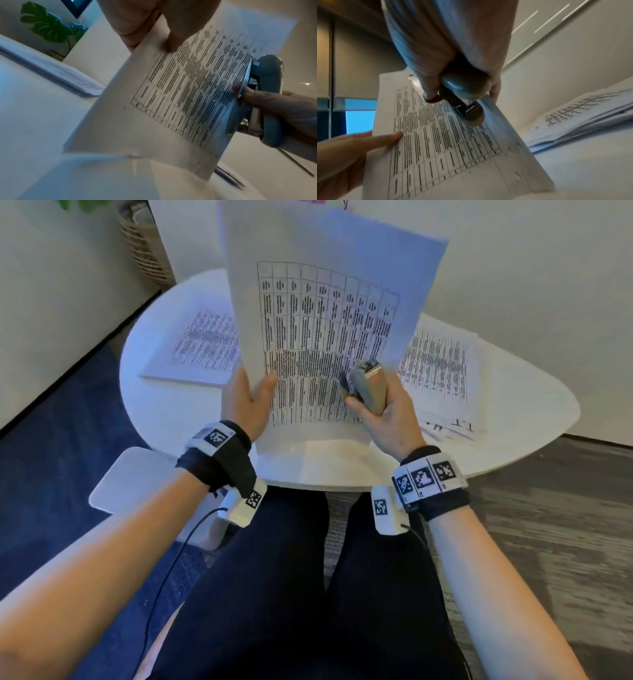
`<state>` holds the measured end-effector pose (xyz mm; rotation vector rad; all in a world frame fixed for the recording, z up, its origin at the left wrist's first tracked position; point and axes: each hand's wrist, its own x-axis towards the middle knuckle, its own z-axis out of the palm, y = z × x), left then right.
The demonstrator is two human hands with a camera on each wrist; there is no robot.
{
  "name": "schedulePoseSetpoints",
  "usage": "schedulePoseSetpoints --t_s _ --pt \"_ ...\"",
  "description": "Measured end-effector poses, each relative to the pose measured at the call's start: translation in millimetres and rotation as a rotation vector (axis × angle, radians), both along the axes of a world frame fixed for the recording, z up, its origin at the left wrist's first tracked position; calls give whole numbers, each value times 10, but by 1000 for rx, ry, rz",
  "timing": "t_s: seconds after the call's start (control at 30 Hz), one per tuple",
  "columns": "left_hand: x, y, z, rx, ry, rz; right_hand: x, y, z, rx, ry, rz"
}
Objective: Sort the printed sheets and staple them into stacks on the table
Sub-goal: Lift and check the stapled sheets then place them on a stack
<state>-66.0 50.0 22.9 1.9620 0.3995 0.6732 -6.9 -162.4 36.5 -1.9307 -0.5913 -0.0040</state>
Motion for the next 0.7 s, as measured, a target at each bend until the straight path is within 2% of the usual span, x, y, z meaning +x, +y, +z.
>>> schedulePoseSetpoints --t_s 0.13,0.23,0.3,0.4,0.5,0.6,0.7 --pt "-26 -70 34 40 12 42 8 -29 -3 19 38 -23" --pt "-55 31 308 109 14 99 75 -42 136 11 30 -40" --pt "-127 257 513 172 45 168 145 -67 247 32 25 -112" --pt "-326 725 705 345 100 234 251 -136 369 180 55 -250" --pt "-551 1005 736 458 285 246 264 -192 424 324 115 -337" --pt "-767 1098 679 585 467 165 204 -191 460 471 197 -392" --pt "-910 1073 610 630 525 85 139 -118 558 705 305 -439"
